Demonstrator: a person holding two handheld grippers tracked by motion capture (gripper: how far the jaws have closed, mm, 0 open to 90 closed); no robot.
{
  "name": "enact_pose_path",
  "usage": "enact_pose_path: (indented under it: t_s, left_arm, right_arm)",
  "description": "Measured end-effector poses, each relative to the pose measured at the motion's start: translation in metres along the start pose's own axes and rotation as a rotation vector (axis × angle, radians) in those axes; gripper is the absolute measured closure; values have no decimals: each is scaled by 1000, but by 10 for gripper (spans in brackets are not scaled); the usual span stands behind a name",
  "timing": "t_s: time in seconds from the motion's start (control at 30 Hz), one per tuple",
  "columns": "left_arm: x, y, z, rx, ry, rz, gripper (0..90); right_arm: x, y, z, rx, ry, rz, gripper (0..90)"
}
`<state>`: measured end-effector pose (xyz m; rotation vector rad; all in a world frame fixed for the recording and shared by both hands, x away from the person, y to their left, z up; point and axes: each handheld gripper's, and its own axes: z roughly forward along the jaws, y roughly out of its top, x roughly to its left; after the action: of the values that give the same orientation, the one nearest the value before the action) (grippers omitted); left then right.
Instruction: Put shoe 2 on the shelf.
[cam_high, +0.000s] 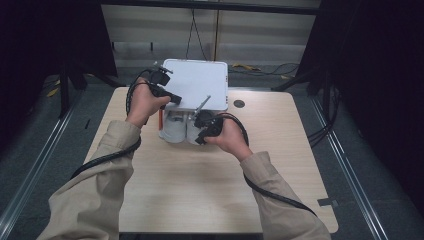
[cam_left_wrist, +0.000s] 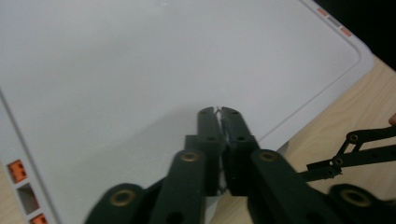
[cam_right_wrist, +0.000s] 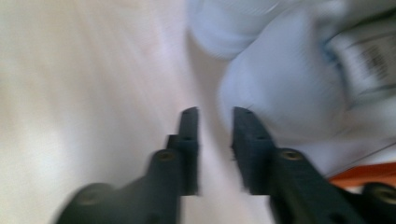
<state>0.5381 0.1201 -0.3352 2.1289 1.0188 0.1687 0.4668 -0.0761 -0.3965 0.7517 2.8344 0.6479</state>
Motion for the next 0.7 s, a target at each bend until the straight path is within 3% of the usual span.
enact_pose_path:
  t_s: [0.07,0.1,0.17,0.2,0.23,0.3,0.53,0.67,0.7]
  left_arm:
    - [-2,-1,-4,18,10,9,738]
    - [-4,-1,-7,24,2,3,738]
    - [-10,-3,-15,36,2,5,643]
    - [-12,-5,-18,47,1,1,563]
    - [-14,-9,-22,51,-1,-15,400]
    - [-15,-15,-29,57,2,-17,381]
    - [-10,-49,-41,75,3,-47,275]
    - [-10,-75,-41,80,-8,-41,239]
    - [-10,-75,-41,80,-8,-41,238]
  right_arm:
    - [5,-14,-4,50,31,18,568]
    - [5,-14,-4,50,31,18,568]
    - [7,-23,-8,56,51,41,484]
    - [6,-28,-11,51,61,57,457]
    - [6,-40,-18,58,69,82,389]
    - [5,-44,-20,55,63,86,374]
    - [-1,-84,-45,8,46,182,276]
    - [1,-104,-46,-15,50,211,262]
    - [1,-104,-46,-15,50,211,262]
